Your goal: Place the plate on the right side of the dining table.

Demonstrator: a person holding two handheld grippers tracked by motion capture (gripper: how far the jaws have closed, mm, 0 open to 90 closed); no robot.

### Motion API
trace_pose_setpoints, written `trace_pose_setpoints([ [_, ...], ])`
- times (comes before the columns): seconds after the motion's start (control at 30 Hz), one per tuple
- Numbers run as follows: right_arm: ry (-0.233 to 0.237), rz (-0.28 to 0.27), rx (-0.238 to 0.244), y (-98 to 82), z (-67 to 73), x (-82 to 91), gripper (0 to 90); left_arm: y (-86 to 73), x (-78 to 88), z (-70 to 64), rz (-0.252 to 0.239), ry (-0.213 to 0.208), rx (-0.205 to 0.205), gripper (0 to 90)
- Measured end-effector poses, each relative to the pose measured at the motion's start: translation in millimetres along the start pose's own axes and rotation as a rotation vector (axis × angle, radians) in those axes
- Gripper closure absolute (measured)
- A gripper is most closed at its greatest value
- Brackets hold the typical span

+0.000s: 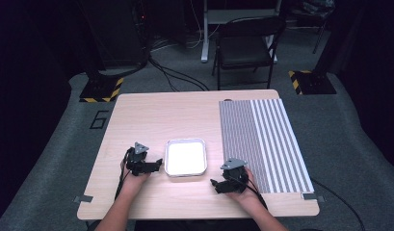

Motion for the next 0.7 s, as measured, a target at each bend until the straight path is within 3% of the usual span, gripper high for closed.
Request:
trace_pose_setpoints([
  [0.7, -0.008, 0.002, -0.005, 0.1, 1.1, -0.6, 12.0, -0.4, 0.5, -1.4, -0.004, -0.006, -0.002, 13.5],
])
Point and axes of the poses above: each handheld gripper's, and its own axes: x roughly backward along the jaws, y roughly out of its top, z roughly to its left, the point moved 6 cm from there along -x, roughly forward along the jaws, and after that the axes turned 10 degrees about -x, right-handed, at the moved point
